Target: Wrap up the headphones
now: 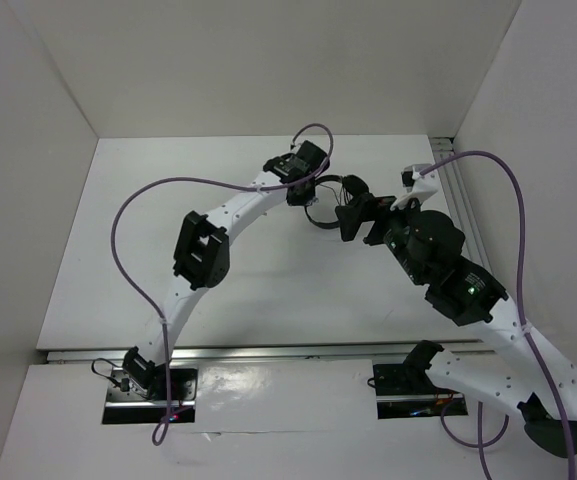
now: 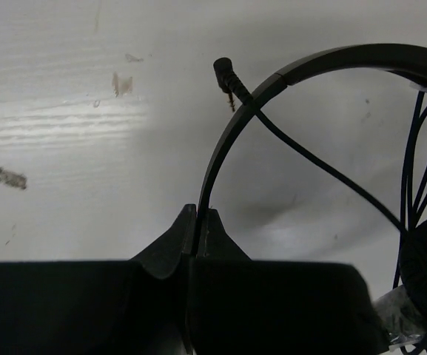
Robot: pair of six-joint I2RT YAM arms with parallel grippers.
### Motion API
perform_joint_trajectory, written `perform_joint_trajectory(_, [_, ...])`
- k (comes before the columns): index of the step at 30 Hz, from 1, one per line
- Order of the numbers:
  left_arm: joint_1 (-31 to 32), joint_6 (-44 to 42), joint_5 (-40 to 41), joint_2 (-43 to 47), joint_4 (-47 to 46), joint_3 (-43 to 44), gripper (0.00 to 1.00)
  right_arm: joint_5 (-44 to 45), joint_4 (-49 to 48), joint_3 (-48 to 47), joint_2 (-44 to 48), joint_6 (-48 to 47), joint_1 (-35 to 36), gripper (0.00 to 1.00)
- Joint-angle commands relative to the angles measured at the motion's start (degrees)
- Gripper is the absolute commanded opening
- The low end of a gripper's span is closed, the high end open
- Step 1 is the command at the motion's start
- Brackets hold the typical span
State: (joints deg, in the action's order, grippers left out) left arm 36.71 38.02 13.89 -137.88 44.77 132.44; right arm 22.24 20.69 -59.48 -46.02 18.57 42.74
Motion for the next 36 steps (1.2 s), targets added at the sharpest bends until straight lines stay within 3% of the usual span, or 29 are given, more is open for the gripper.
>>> perform_joint_trajectory(1, [-1.20,6.62,1.23,-5.62,-1.35,6.60,0.00,0.44,1.99,-3.18,1.02,1.30,-0.03,0.99])
perform_joint_trajectory(6, [-1.20,9.52,1.05,-5.64,-11.62,3.52,0.00,-1.58,4.27,-4.32,1.02,0.77,-0.03,0.99])
perform_joint_trajectory(17, [-0.15,11.29,-3.07,-12.32,-17.61,7.74,0.00,-2.82,5.41,-3.01,2.86,1.38,-0.03,0.99])
perform_joint_trajectory(20, [-0.15,10.76,-3.69,-13.55,-19.63,7.74,0.04,-3.51,5.94,-2.48,4.44,1.99,-0.03,0.99])
perform_joint_trajectory(25, [-0.15,9.70,-5.28,-14.08,-20.16,7.22,0.11,-3.52,6.47,-1.95,5.15,2.00,-0.03,0.99])
perform_joint_trajectory(33, [0.90,8.47,-2.02,-10.83,-14.29,3.17,0.12,-7.03,5.86,-2.57,4.62,2.52,-0.03,0.99])
perform_joint_trajectory(36, [0.91,7.42,-0.80,-10.83,-11.56,4.05,0.20,-8.34,5.33,-2.57,4.10,2.53,-0.03,0.99])
